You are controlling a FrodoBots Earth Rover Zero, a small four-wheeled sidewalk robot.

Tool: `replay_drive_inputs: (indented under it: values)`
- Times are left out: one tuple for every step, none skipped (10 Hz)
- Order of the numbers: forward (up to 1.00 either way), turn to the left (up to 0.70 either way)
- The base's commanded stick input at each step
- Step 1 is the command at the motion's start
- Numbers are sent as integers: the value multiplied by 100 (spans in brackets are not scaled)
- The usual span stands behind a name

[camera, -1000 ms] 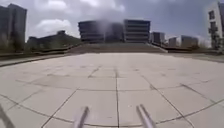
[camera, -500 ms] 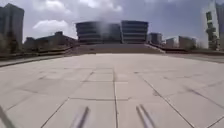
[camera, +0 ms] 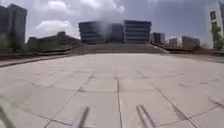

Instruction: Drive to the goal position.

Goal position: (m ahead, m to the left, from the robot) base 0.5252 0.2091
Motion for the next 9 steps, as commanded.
replay_drive_inputs:
  values:
    - [100,1]
    - [100,-4]
    - [100,-10]
    - [100,-15]
    - [100,-20]
    - [100,-26]
    - [100,-31]
    - [100,-36]
    - [100,-36]
